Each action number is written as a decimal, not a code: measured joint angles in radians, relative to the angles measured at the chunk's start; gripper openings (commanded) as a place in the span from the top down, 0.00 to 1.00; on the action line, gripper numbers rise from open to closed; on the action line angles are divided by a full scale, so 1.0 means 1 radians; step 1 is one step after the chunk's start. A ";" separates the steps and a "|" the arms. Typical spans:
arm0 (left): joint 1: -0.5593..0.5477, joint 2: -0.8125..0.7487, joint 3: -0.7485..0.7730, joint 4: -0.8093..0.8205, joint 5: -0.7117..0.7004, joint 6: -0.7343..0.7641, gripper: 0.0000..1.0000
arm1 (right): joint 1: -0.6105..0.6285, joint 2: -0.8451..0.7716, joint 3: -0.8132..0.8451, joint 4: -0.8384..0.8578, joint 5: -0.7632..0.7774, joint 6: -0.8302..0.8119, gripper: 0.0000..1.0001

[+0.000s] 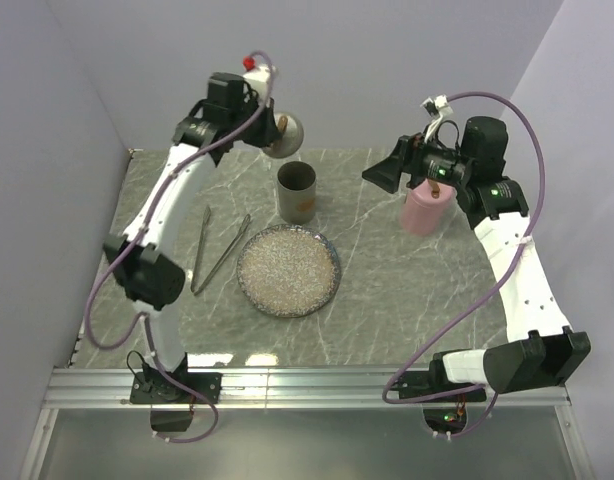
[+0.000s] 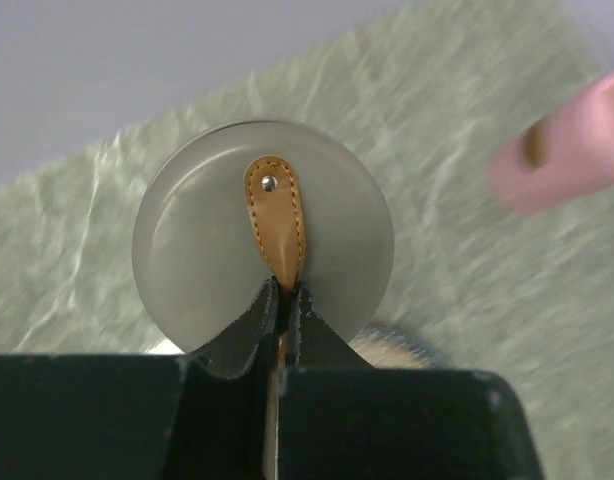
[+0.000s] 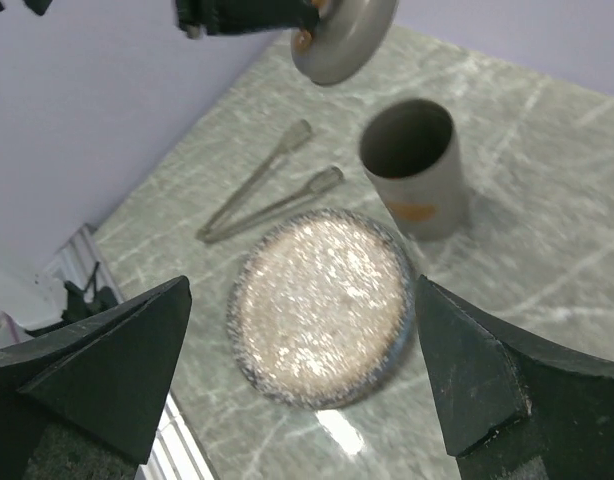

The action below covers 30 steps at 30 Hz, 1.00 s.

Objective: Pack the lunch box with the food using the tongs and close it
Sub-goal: Pick up the box lid from the center of the board, then close the box lid on the packing box.

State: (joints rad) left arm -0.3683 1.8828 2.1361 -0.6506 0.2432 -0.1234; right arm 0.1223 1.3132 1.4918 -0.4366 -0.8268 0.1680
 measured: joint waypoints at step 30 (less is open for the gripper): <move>-0.087 0.325 0.183 -0.238 -0.052 0.242 1.00 | -0.022 -0.042 -0.074 -0.066 0.053 -0.118 0.00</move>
State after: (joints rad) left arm -0.4557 2.2082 2.3196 -0.8890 0.1913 0.1184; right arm 0.1001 1.2716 1.4181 -0.5026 -0.7742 0.0498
